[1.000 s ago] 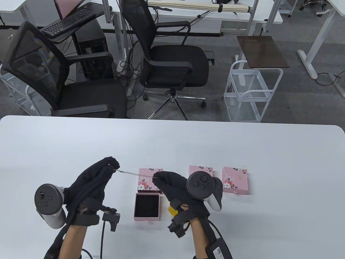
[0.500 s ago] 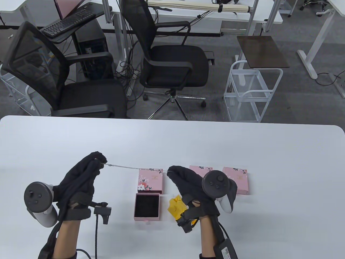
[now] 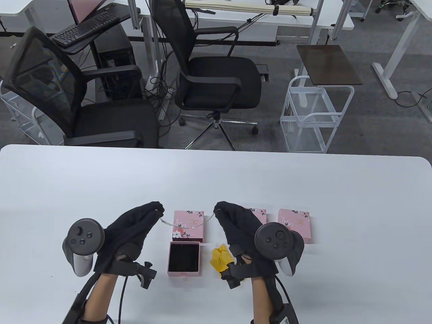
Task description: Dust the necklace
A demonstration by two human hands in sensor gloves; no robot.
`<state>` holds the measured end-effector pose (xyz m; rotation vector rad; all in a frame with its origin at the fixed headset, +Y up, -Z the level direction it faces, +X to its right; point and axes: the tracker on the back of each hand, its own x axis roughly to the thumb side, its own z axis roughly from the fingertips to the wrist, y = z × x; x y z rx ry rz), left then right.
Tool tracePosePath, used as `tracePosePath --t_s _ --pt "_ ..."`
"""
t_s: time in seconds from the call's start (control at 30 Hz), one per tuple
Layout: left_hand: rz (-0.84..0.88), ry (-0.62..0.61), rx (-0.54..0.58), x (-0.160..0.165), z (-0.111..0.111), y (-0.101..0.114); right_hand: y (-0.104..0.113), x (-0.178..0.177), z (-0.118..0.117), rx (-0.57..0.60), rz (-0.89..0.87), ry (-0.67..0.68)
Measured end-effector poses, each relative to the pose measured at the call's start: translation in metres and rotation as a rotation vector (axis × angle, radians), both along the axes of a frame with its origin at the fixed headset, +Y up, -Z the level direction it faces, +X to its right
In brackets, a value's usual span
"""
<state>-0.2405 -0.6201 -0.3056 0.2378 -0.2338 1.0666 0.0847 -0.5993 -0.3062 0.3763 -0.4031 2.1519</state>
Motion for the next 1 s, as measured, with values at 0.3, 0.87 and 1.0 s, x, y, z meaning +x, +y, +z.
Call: tracePosePath --t_s 0.3,0.87,1.0 --pt "-0.27 -0.014 -0.14 0.027 -0.012 -0.028 0.017 -0.007 0.016 0.09 -0.055 0.015" --pt "-0.669 -0.225 -0.273 0.07 -0.02 -0.067 0.019 -0.023 0.023 0.134 -0.037 0.02" --pt "-0.693 -0.265 -0.316 0.072 -0.022 -0.074 0.018 -0.031 0.024 0.134 -0.01 0.033"
